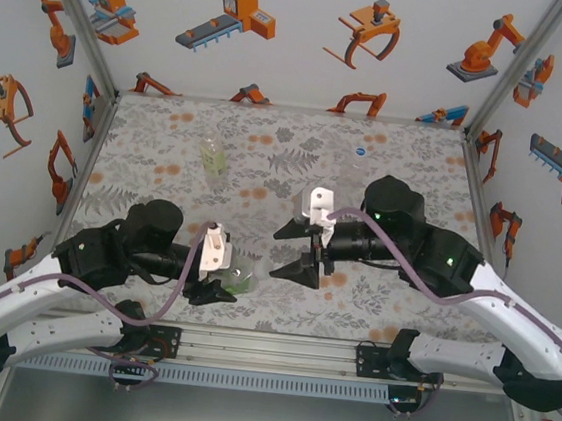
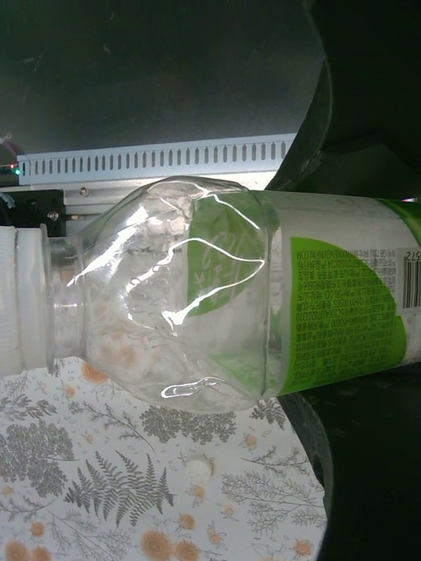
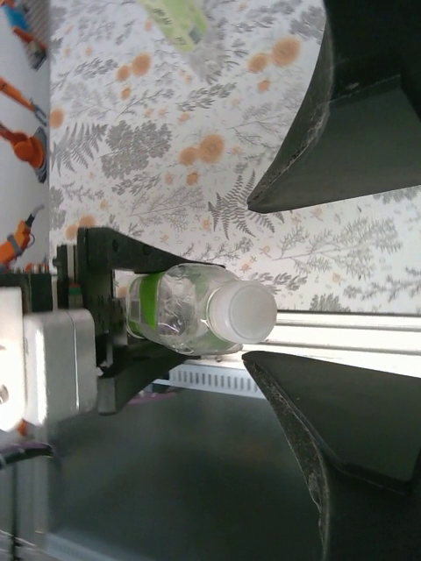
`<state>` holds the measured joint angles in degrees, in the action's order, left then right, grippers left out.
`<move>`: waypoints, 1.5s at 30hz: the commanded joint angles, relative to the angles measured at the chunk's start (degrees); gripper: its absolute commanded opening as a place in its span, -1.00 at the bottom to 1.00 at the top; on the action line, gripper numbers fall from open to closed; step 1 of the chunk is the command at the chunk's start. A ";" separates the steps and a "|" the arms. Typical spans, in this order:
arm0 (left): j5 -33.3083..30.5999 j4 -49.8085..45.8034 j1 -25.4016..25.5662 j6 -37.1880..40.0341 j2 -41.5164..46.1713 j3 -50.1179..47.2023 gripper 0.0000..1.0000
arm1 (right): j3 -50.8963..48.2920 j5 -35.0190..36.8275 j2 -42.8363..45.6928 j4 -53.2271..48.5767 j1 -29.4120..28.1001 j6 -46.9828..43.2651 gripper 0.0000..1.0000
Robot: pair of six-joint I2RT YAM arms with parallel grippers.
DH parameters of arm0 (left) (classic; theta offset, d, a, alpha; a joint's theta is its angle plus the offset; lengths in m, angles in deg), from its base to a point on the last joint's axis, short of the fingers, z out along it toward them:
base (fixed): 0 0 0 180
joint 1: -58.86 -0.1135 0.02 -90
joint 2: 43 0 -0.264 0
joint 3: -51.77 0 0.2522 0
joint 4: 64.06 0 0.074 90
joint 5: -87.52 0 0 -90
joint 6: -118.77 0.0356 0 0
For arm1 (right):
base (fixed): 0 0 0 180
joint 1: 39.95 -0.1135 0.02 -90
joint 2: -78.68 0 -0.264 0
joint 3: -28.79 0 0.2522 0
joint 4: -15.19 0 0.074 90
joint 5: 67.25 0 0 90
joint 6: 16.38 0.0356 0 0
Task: Screw on the bottle caps
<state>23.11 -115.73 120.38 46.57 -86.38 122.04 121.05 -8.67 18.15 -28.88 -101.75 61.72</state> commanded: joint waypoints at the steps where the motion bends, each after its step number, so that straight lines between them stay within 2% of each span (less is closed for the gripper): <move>1: 2.19 0.07 0.23 -0.02 -0.11 1.27 -1.00 | 0.40 -7.07 -0.70 -0.19 0.01 -10.81 0.14; 8: 2.37 0.02 0.27 -0.31 -0.24 1.67 -1.00 | -2.07 -9.58 -1.25 2.44 -0.09 -10.96 -0.03; 15: 2.28 0.30 0.24 -0.49 0.10 1.52 -1.00 | -4.36 -11.06 -0.90 4.01 -0.31 -10.11 -0.09; 20: 2.34 0.81 0.27 -0.64 0.14 1.35 -1.00 | -5.02 -10.17 -1.01 4.77 -0.38 -9.98 -0.20; 28: 1.46 0.39 0.25 -0.66 0.21 1.33 -1.00 | -6.43 -8.33 0.19 7.38 -0.51 -6.76 -0.65; 32: 0.24 0.09 0.27 -0.77 -0.24 1.41 -1.00 | -9.08 -2.77 1.33 13.10 -0.47 8.02 -1.00; 37: -0.82 0.70 0.23 -0.45 -0.68 1.28 -1.00 | -12.45 10.85 2.72 18.00 -1.34 36.43 -1.00; 40: -1.40 1.15 0.27 -0.20 -0.92 1.10 -1.00 | -11.61 17.98 2.03 13.82 -1.39 52.88 -1.00; 45: -2.36 1.34 0.26 -0.04 -1.63 1.06 -1.00 | -9.71 23.09 0.06 2.47 -1.41 76.05 -1.00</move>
<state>19.63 -116.67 120.27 45.10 -87.67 122.07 109.88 5.50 19.90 -21.07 -103.19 115.77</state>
